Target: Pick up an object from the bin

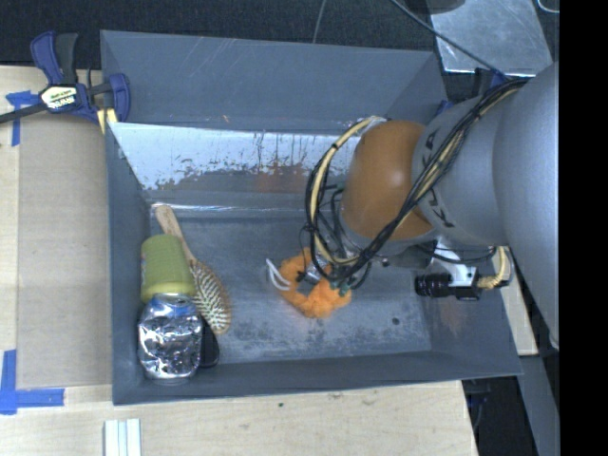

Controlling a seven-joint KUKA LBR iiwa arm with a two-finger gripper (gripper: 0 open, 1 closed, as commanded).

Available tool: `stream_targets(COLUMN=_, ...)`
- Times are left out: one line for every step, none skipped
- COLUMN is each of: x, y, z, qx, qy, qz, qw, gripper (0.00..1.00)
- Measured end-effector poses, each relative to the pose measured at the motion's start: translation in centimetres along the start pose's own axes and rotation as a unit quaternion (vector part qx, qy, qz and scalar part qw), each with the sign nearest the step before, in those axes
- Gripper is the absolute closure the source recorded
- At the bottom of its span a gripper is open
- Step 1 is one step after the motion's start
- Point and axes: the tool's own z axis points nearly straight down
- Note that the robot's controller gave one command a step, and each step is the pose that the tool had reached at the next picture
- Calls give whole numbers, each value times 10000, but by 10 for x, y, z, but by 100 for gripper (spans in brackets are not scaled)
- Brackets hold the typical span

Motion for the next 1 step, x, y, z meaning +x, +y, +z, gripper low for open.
stream_targets(x=-34, y=13, z=-198, qx=-34, qy=-51, qz=-176, qw=9998, gripper=100)
